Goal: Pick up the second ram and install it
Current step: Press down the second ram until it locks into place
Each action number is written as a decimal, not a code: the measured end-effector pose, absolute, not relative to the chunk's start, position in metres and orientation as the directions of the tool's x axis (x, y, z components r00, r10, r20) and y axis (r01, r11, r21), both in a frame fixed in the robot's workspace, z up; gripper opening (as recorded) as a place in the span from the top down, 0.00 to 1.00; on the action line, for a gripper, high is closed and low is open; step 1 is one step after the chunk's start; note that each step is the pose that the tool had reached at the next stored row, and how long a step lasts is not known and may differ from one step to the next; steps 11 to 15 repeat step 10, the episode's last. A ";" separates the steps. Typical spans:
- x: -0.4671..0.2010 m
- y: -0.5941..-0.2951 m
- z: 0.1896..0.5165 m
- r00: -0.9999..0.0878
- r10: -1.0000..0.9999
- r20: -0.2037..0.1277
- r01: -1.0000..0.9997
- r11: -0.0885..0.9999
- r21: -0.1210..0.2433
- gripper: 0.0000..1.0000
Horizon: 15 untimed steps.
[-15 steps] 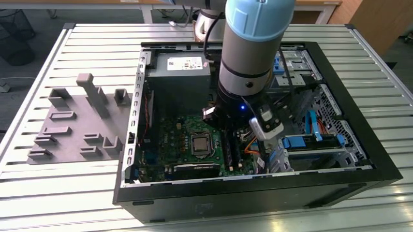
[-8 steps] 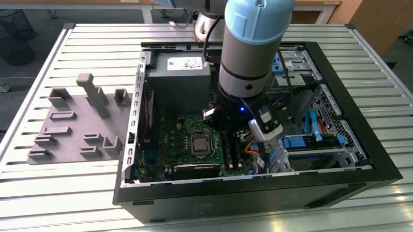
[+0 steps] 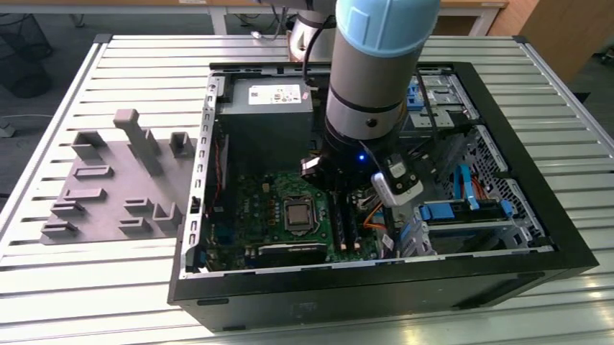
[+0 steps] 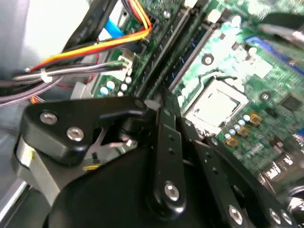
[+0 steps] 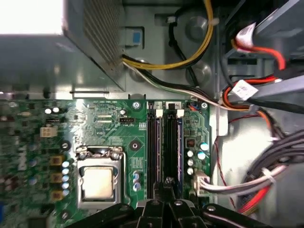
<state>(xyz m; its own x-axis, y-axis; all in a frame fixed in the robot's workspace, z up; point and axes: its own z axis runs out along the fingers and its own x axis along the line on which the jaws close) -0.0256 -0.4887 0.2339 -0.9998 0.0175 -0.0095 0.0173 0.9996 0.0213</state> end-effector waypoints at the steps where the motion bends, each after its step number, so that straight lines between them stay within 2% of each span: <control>1: -0.026 -0.489 0.250 -1.000 0.018 -0.009 0.017 1.000 0.021 0.89; 15: -0.026 -0.489 0.252 -1.000 0.018 -0.009 0.017 1.000 0.021 0.89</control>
